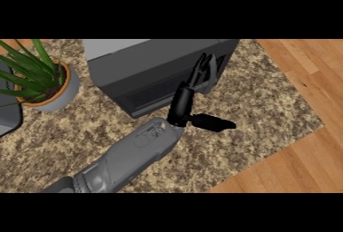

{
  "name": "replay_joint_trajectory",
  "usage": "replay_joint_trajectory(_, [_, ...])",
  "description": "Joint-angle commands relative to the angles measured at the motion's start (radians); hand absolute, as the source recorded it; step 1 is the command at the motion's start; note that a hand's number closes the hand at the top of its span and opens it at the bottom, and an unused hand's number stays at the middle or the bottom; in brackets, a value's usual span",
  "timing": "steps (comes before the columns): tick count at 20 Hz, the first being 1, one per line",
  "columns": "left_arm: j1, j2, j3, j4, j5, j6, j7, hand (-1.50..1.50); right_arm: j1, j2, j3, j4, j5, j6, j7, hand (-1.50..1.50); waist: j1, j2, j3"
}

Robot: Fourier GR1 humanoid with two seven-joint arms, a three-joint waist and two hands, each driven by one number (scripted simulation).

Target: Pick up the milk, place it into the microwave and close the microwave

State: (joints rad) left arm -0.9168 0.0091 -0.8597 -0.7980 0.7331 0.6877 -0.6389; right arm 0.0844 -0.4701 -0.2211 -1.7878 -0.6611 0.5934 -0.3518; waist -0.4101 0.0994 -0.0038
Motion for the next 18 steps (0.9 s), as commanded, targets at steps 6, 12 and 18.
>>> replay_joint_trajectory(6, [-0.055, -0.009, 0.015, 0.055, 0.058, 0.004, -0.01, -1.5, -0.02, -0.028, -0.005, 0.01, -0.04, 0.012, 0.026, -1.5, -0.019, 0.008, 0.002])
replay_joint_trajectory(12, [-0.053, -0.009, 0.005, 0.069, 0.084, 0.005, -0.03, -1.5, -0.03, -0.041, 0.001, 0.006, -0.059, 0.015, 0.045, -1.5, -0.019, 0.007, 0.001])
replay_joint_trajectory(18, [-0.066, -0.009, -0.004, 0.074, 0.109, 0.003, -0.045, -1.5, -0.049, -0.053, 0.009, 0.002, -0.089, 0.032, 0.056, -1.5, -0.017, 0.007, 0.002])
